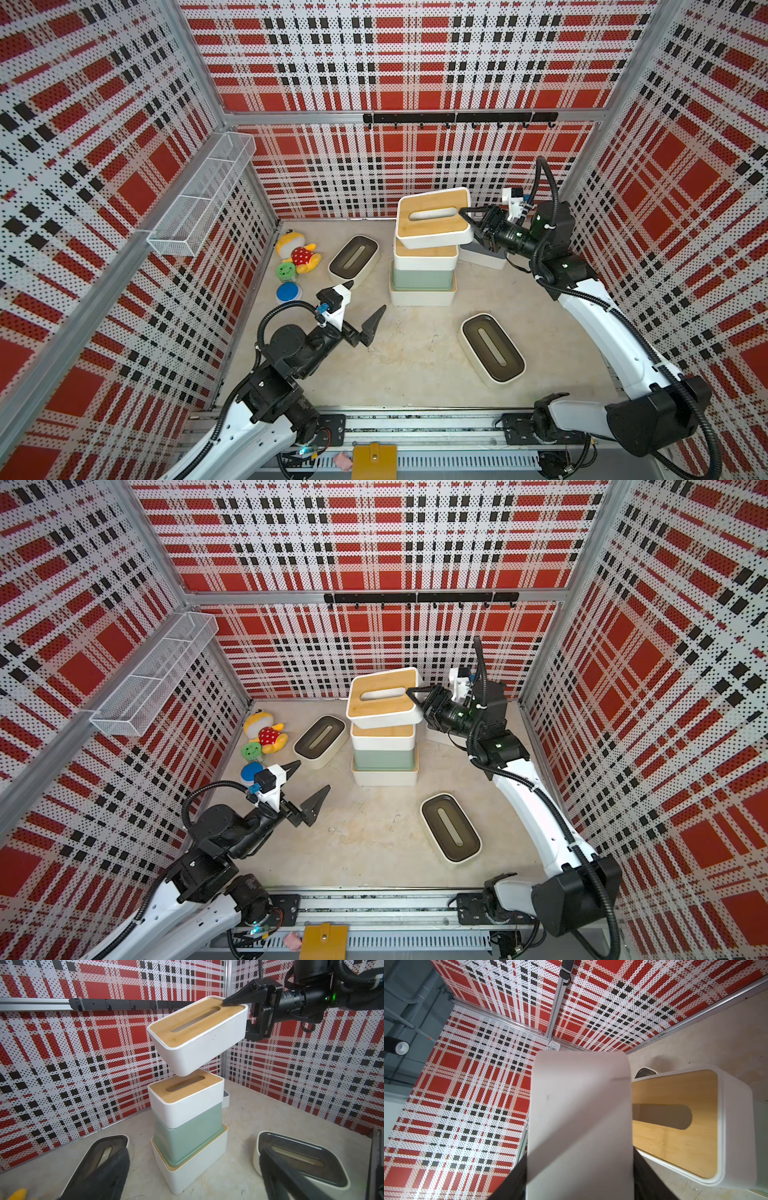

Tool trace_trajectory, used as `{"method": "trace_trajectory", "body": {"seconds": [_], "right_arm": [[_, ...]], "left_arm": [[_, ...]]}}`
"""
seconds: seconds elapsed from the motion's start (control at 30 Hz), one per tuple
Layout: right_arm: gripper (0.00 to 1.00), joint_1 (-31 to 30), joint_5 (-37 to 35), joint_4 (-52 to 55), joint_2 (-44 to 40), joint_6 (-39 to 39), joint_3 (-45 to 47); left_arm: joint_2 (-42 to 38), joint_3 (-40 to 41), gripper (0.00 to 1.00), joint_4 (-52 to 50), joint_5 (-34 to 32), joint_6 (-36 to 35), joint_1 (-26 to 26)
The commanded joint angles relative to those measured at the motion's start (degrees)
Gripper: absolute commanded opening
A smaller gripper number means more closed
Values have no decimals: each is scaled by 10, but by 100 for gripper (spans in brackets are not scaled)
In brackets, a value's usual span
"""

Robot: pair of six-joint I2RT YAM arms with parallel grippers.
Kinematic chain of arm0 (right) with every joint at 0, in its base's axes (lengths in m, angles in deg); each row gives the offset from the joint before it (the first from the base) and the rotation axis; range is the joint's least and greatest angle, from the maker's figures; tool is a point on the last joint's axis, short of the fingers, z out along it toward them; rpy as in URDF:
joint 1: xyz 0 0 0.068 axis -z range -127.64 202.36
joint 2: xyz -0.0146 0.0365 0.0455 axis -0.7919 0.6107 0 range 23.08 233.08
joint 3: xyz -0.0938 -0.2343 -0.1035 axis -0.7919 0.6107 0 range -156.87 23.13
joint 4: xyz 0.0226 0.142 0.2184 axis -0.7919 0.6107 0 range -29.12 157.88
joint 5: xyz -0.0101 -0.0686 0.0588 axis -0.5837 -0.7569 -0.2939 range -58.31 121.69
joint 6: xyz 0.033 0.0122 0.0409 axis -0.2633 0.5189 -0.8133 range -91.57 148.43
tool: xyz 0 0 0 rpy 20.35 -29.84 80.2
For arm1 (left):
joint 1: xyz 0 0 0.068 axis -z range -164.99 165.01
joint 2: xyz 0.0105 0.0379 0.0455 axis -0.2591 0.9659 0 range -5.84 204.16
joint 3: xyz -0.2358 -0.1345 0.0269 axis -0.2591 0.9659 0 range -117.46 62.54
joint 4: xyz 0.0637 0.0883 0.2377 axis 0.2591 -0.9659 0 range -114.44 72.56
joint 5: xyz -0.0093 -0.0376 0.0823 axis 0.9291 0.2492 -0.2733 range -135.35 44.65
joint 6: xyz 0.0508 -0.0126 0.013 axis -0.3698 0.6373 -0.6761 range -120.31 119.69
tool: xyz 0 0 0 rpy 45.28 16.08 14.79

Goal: Stack the tissue boxes
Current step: Place the tissue box at the tissue box.

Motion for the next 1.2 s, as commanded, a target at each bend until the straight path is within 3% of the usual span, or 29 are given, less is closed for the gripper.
{"method": "trace_trajectory", "body": {"seconds": [0.0, 0.27, 0.7, 1.17], "right_arm": [[40, 9, 37, -101, 6, -43, -1], [40, 11, 40, -128, 40, -53, 11], [40, 13, 53, -147, 75, -48, 14], [41, 14, 54, -159, 88, -50, 25]], "left_arm": [[8, -10, 100, -4, 5, 13, -2], [18, -10, 99, -5, 15, 19, -3], [-7, 25, 99, 67, 104, 25, -6], [4, 23, 100, 64, 87, 24, -7]]}}
